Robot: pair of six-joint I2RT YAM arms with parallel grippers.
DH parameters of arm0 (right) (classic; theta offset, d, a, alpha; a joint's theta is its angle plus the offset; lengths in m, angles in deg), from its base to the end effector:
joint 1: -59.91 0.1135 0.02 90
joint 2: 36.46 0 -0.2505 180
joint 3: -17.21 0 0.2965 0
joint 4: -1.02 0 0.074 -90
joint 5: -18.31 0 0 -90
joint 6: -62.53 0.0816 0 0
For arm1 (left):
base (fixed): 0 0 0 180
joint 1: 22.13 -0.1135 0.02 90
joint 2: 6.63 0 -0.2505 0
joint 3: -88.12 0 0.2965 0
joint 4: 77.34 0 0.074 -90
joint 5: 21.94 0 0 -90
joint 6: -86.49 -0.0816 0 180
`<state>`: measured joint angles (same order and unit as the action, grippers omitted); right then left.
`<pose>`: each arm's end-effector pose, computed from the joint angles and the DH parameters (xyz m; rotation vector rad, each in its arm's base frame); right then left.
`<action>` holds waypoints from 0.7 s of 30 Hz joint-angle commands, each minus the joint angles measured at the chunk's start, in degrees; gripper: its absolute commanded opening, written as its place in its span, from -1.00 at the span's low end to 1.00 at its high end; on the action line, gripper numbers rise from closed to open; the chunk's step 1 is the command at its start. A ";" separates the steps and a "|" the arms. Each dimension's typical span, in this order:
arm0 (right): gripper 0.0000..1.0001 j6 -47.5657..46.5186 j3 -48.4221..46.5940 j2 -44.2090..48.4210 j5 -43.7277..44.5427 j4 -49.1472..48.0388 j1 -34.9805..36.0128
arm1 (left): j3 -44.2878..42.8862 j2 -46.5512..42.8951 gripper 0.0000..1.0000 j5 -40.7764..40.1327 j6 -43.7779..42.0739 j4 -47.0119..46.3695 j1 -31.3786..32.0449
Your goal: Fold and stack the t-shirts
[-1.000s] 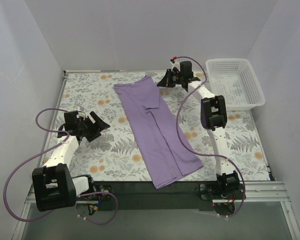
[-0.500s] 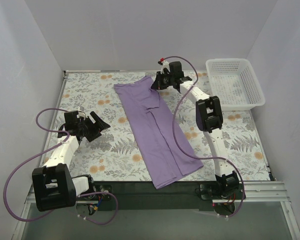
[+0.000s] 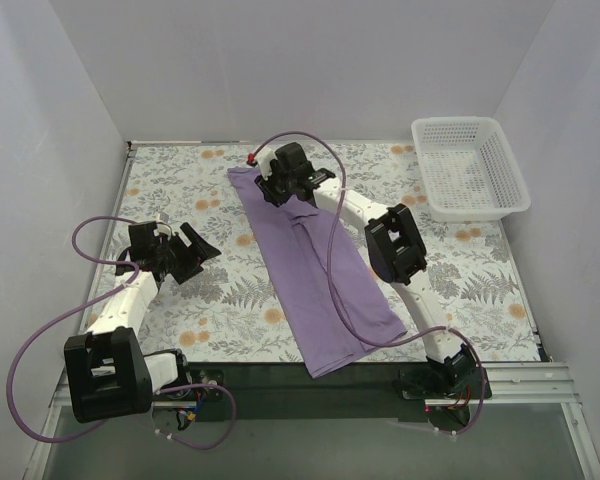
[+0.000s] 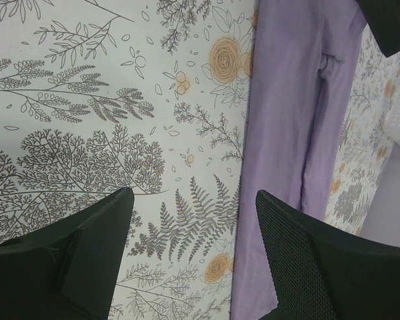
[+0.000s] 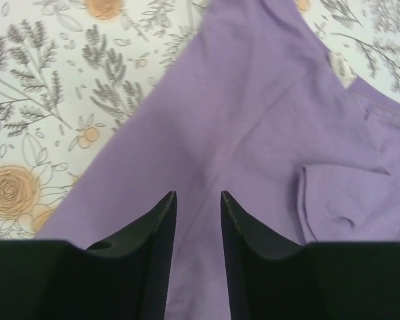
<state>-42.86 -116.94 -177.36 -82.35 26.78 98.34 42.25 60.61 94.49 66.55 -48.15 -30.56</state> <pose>0.4911 0.4089 0.1538 -1.0740 1.8723 0.4332 0.2948 0.0070 0.1229 -1.4760 2.1530 -1.0022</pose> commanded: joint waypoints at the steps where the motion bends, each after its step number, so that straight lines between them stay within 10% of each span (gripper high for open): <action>1: -0.20 -6.57 1.45 5.10 5.38 1.38 -0.38 | 0.44 -0.71 0.45 0.90 -0.63 -0.73 0.34; 6: 0.09 -12.70 1.80 10.55 -16.35 10.49 -6.77 | 0.53 -0.89 0.45 2.04 -0.63 -1.17 0.60; 8: 0.43 -21.49 4.07 14.24 -35.87 15.86 -9.51 | 0.71 -0.71 0.45 5.11 -0.80 -2.22 1.21; 12: 0.97 -33.87 19.31 24.42 -43.49 22.72 -13.82 | 0.62 -0.80 0.44 9.86 -0.98 -4.42 7.00; 17: 0.97 -57.75 46.68 46.21 -45.14 25.36 -18.12 | -1.40 -3.51 0.39 3.03 -1.51 -2.85 31.82; 21: 0.89 -86.41 58.55 57.03 -42.80 47.14 -27.68 | -1.84 -10.01 0.36 -6.46 -2.91 -1.70 49.87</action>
<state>-102.14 -63.20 -124.57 -123.09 57.82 76.12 42.49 57.29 95.00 65.52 -50.55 9.44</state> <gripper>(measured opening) 0.955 0.685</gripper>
